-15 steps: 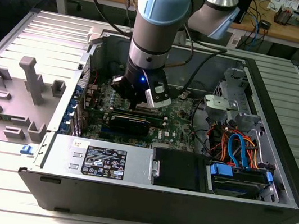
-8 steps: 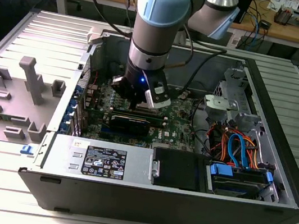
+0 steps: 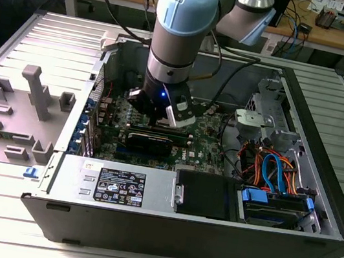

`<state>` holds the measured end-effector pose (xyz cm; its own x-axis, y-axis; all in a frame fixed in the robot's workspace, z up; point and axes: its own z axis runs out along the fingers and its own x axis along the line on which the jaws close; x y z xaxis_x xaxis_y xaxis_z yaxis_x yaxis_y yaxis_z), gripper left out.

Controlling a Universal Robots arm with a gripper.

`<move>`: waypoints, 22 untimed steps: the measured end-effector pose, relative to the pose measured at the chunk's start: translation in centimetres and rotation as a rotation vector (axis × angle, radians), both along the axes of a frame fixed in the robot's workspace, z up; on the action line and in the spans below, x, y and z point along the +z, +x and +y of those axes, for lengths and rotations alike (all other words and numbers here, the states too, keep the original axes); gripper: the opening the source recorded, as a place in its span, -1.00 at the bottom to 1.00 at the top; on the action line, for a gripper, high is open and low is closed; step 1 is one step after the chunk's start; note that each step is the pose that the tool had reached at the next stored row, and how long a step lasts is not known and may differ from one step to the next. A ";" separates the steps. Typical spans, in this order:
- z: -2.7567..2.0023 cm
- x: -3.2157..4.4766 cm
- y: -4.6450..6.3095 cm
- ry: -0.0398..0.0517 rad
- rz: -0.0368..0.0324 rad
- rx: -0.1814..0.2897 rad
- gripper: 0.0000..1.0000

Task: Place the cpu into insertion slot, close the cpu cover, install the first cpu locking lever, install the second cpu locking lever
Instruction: 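Install the second cpu locking lever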

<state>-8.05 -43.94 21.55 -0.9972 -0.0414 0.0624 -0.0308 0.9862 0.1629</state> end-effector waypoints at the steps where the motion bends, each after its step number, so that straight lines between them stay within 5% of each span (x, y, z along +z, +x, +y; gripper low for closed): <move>1: -0.01 0.12 0.0 -0.0010 0.0001 0.000 -0.79; 6: 0.04 1.14 0.0 -0.0103 0.0001 0.000 -0.79; 12: 0.13 2.06 0.4 -0.0581 0.0001 0.000 -0.79; 22: 0.03 1.73 0.4 -0.0599 0.0001 0.000 -0.79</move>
